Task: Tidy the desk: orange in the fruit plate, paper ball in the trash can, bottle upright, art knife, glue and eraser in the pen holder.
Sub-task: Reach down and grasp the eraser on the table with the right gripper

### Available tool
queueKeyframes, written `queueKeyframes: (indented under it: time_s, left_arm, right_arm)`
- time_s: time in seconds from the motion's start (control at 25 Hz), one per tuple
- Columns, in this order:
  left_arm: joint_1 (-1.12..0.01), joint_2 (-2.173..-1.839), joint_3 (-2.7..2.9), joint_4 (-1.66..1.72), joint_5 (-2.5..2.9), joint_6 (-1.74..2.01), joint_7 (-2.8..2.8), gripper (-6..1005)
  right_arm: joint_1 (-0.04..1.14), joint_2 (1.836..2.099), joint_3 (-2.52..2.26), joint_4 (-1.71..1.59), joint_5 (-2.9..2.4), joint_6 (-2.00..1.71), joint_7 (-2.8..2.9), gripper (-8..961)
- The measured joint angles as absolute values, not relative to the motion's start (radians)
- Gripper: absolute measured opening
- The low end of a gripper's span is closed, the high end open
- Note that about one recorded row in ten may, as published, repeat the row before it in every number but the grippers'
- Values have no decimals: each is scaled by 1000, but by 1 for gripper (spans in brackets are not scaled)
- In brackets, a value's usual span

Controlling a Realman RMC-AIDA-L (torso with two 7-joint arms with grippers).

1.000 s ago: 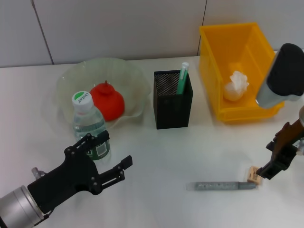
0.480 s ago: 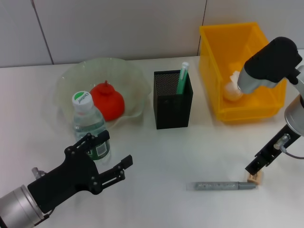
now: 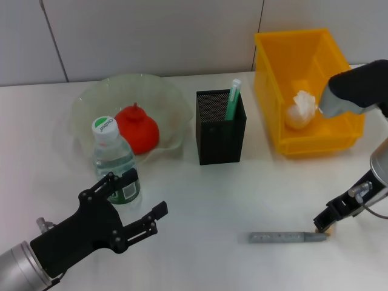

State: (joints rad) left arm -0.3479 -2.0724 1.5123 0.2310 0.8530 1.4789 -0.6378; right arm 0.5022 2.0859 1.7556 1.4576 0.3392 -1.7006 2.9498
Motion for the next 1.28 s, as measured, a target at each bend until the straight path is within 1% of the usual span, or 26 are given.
queueKeyframes:
  time_s: [0.2, 0.44, 0.64, 1.28]
  left_arm:
    - [-352, -2072, 1516, 232, 853, 1483, -636, 859]
    - [-355, -2072, 1518, 232, 855, 1483, -635, 859]
    - [-356, -2072, 1515, 233, 854, 1485, -634, 859]
    - [-357, -2074, 1510, 233, 853, 1504, -642, 859]
  right_arm:
    - [488, 2092, 1824, 1456, 362, -1697, 2958, 766]
    - [475, 2092, 1863, 1440, 389, -1669, 2959, 765]
    - [474, 2082, 1796, 1446, 362, -1645, 2945, 765]
    - [517, 2080, 1741, 1412, 353, -1635, 2815, 763]
